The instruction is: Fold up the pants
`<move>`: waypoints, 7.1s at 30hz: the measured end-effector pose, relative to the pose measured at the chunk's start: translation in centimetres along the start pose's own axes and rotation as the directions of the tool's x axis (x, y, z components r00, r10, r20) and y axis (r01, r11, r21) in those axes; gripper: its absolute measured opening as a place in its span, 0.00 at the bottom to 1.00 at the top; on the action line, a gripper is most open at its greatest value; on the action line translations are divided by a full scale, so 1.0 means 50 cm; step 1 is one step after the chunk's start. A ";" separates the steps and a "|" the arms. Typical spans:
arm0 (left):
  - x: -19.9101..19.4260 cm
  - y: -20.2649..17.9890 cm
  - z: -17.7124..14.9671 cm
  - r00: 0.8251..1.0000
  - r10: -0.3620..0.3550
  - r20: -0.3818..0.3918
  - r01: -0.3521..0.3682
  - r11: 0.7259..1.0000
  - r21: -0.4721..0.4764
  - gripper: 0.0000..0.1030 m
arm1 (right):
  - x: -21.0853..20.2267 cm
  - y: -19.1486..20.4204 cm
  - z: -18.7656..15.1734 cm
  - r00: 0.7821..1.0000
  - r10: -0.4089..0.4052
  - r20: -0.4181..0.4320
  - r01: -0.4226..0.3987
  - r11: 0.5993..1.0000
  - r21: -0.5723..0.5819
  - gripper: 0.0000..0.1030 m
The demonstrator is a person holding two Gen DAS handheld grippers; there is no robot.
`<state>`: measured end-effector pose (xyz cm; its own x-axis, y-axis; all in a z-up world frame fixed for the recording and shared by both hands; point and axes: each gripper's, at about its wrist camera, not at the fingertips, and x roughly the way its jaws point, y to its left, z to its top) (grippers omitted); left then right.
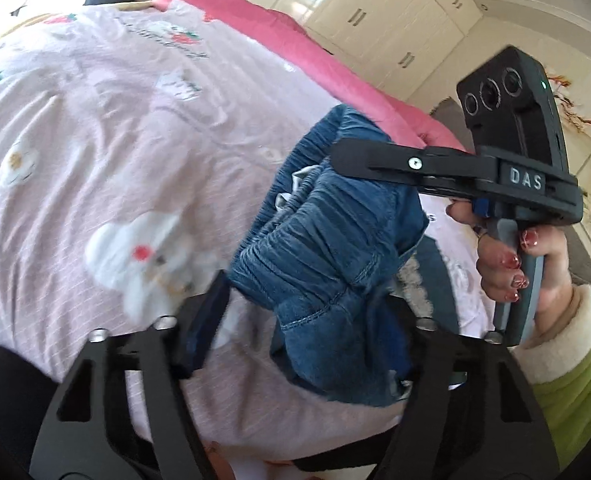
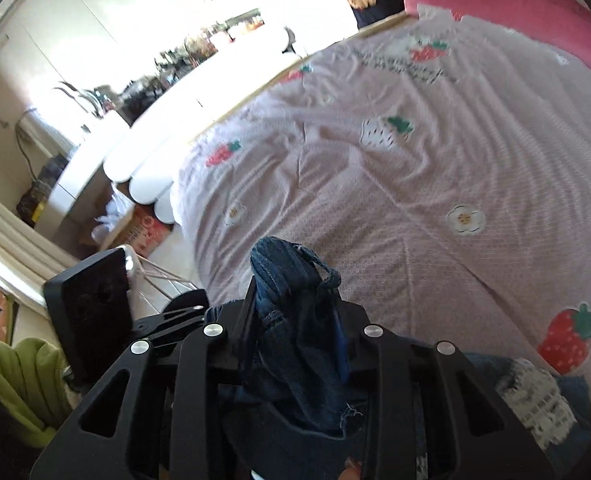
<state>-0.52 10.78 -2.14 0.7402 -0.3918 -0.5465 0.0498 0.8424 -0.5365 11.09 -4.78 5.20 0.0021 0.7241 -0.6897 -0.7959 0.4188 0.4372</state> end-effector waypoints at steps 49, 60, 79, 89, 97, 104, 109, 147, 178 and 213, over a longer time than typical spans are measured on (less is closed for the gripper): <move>0.105 -0.352 -0.078 0.987 -0.082 -0.135 0.125 0.927 0.354 0.76 | -0.357 -0.188 -0.419 0.933 -0.266 0.243 0.176 0.925 0.337 0.71; 0.173 -0.264 0.067 0.976 0.135 -0.168 -0.062 0.923 0.379 0.82 | -0.314 0.043 -0.429 0.889 -0.358 0.285 0.378 0.926 -0.017 0.73; 0.330 -0.279 0.057 0.923 0.163 -0.348 0.024 0.879 0.476 0.54 | -0.041 0.124 -0.372 0.861 -0.500 0.091 0.444 0.651 -0.616 0.32; 0.344 -0.280 0.057 0.924 0.152 -0.351 0.029 0.887 0.460 0.56 | -0.066 0.128 -0.446 0.908 -0.418 0.015 0.333 0.702 -0.630 0.06; 0.346 -0.284 0.057 0.926 0.164 -0.340 0.015 0.884 0.467 0.56 | -0.059 0.200 -0.415 0.908 -0.396 0.133 0.367 0.605 -0.707 0.28; 0.339 -0.285 0.052 0.933 0.168 -0.319 0.006 0.877 0.480 0.56 | 0.011 0.162 -0.396 0.877 -0.475 0.079 0.368 0.556 -0.745 0.23; 0.338 -0.289 0.052 0.936 0.164 -0.312 0.008 0.875 0.484 0.57 | -0.018 0.131 -0.397 0.934 -0.356 0.020 0.286 0.713 -0.640 0.12; 0.312 -0.305 0.036 0.956 0.200 -0.215 -0.062 0.853 0.518 0.62 | -0.141 -0.004 -0.461 0.887 -0.440 0.142 0.431 0.898 0.093 0.01; 0.148 -0.350 0.033 0.983 0.179 -0.044 -0.131 0.846 0.516 0.83 | -0.266 0.074 -0.499 0.798 -0.522 0.302 0.486 0.853 0.191 0.69; 0.240 -0.247 -0.041 0.956 0.048 -0.288 0.044 0.952 0.303 0.16 | -0.250 -0.219 -0.461 0.875 -0.404 0.265 0.192 0.794 0.577 0.27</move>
<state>6.37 -5.12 -3.41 0.5169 -0.4413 -0.7336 0.2828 0.8968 -0.3402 5.84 -31.07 -4.27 0.4841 0.6098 -0.6276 -0.2816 0.7876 0.5481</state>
